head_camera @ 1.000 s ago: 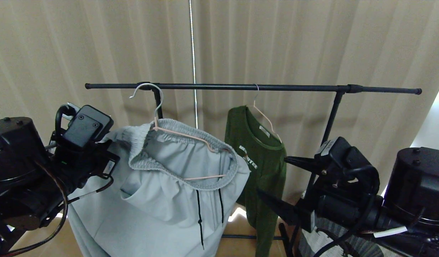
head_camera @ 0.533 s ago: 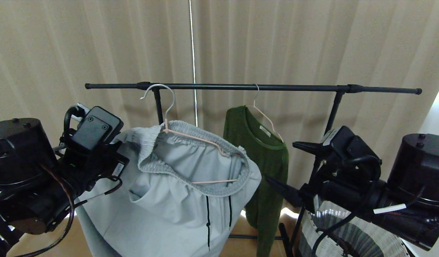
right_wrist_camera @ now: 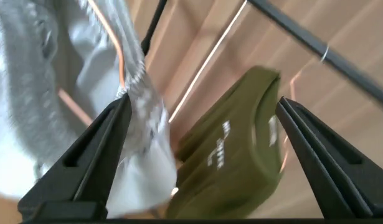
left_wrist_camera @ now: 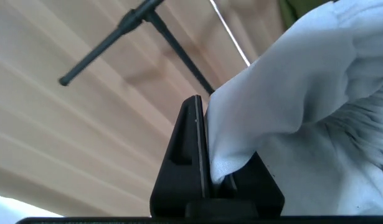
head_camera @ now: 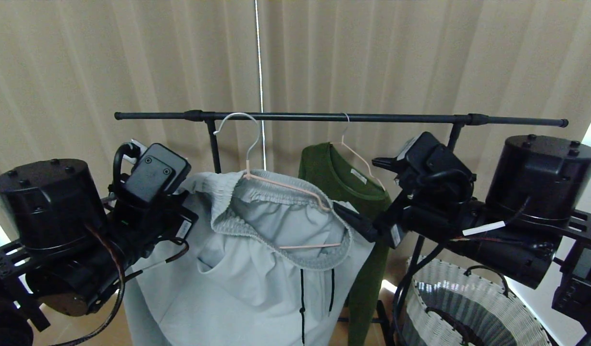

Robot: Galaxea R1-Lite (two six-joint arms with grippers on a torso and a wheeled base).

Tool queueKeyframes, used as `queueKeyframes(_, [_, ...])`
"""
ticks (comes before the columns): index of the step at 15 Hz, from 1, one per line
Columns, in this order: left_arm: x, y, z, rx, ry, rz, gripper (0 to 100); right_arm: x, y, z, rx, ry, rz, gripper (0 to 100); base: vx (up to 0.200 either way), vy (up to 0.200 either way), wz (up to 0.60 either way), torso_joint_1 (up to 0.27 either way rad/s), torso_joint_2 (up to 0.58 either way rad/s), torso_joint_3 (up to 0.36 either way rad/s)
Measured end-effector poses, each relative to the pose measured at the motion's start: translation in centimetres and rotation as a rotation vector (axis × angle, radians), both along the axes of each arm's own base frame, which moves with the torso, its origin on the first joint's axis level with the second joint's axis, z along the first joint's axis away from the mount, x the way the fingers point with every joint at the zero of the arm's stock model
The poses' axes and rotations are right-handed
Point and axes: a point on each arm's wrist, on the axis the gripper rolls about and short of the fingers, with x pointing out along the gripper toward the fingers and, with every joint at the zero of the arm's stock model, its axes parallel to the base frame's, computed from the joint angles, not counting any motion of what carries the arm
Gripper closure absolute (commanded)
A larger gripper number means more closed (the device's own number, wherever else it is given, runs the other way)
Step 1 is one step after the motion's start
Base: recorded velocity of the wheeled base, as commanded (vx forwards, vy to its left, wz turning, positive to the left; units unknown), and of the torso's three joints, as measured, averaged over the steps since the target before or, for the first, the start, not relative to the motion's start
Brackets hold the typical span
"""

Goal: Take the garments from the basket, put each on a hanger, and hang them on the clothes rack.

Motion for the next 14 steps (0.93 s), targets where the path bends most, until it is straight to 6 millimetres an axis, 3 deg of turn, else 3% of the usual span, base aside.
queueKeyframes(14, [-1.6,-1.8,-1.0,-0.030,-0.031,-0.104,100,3.2,3.9,-0.3,-0.100,-0.096,0.018,0,0.000,0.000,0.00,0.000,0.00,0.000])
